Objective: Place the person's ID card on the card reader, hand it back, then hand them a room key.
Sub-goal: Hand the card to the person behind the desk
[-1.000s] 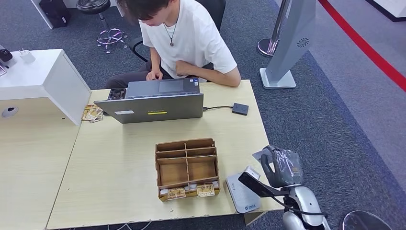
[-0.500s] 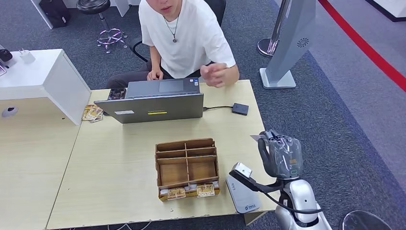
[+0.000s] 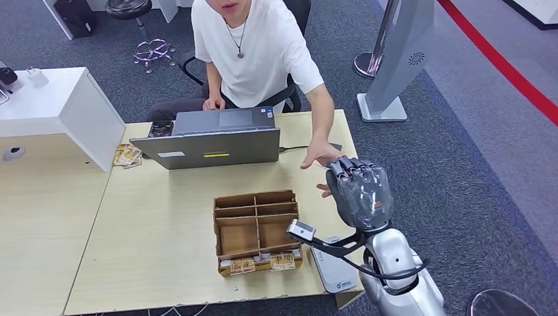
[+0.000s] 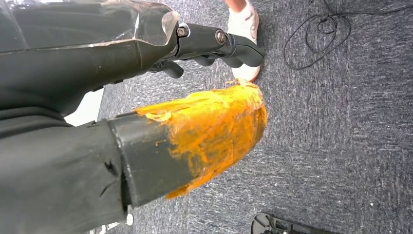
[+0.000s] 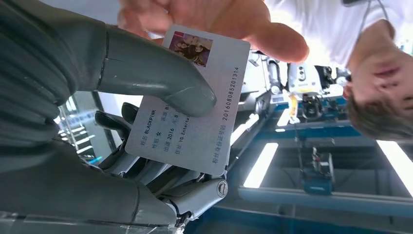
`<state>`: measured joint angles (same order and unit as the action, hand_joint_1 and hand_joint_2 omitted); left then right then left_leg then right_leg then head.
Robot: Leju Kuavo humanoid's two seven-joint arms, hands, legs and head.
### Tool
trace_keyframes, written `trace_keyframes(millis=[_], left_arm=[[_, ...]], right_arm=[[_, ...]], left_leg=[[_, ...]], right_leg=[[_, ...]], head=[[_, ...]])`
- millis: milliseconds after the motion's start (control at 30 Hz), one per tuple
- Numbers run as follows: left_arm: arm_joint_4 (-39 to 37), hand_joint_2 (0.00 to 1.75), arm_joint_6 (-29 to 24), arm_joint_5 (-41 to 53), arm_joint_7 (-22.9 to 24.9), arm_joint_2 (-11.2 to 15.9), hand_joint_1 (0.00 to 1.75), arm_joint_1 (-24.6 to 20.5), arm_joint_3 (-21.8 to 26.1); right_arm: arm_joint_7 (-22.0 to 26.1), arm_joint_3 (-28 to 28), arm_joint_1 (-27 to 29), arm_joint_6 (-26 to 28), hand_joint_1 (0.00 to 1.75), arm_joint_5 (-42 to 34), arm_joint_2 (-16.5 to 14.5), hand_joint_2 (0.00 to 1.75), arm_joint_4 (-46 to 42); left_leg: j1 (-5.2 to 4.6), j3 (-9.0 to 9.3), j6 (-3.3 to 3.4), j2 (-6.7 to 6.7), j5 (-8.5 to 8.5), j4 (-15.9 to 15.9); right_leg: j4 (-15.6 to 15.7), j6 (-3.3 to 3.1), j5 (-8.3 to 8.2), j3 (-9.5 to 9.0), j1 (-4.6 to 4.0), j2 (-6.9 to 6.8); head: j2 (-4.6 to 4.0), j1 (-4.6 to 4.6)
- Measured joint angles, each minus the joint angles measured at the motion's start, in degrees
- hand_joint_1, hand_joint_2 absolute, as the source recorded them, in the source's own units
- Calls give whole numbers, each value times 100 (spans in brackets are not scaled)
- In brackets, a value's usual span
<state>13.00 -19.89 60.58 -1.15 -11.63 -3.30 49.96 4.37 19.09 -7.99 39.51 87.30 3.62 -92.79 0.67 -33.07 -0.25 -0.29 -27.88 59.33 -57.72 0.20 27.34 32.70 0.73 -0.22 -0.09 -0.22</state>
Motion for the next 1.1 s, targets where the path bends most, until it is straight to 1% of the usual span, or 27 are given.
trace_keyframes(millis=[67, 133, 200, 267, 533, 667, 900, 967, 1100], left_arm=[[-1, 0, 2, 25, -8, 1, 0, -3, 0], [-1, 0, 3, 39, -10, 1, 0, -6, 0], [0, 0, 7, 45, -10, 2, 0, -9, 0], [1, 0, 9, 45, -10, 2, 0, -12, 0], [0, 0, 9, 50, -15, 9, 0, -19, 0], [1, 0, 9, 62, -14, 14, 0, -20, 0], [0, 0, 7, 63, -14, 39, 0, -19, 0], [0, 0, 7, 64, -15, 48, 0, -19, 1], [-1, 0, 4, 76, -21, 62, 0, -19, 5]], right_arm=[[-58, 125, -115, 1, 175, 39, -8, 175, 77], [-127, 250, -220, 1, 155, 58, -10, 175, 183], [-191, 364, -321, 1, 68, 68, -10, 175, 310], [-243, 456, -418, 1, 0, 66, -13, 175, 467], [-401, 675, -647, 1, 0, -36, -21, 175, 903], [-373, 723, -635, 1, 0, -310, -21, 175, 913], [-95, 799, -431, -25, 0, -998, -7, 175, 690], [73, 826, -352, -136, 0, -1345, 23, 175, 568], [470, 892, -170, -521, 0, -2077, 146, 175, 287]], left_leg=[[0, 0, 0, 0, 0, 0], [0, 0, 0, 0, 0, 0], [0, 0, 0, 0, 0, 0], [0, 0, 0, 0, 0, 0], [0, 0, 0, -2, 0, 0], [0, 0, 0, -2, 0, 0], [0, -1, 0, -1, 0, 0], [0, -1, 0, -1, 0, 0], [0, -2, 0, -1, 0, 0]], right_leg=[[0, 0, 0, 0, 0, 0], [0, 0, 0, 0, 0, 0], [0, 0, 0, 0, 0, 0], [0, 0, 0, 0, 0, 0], [0, 0, 0, 0, 0, -1], [0, 0, 0, 2, 0, -1], [0, 0, 0, 4, 0, 0], [0, 0, 0, 4, 0, 0], [0, 0, 0, 4, 0, 0]], head=[[0, 0], [0, -1], [0, 0], [0, 0], [0, -1], [0, 0], [0, -1], [0, -1], [0, 0]])
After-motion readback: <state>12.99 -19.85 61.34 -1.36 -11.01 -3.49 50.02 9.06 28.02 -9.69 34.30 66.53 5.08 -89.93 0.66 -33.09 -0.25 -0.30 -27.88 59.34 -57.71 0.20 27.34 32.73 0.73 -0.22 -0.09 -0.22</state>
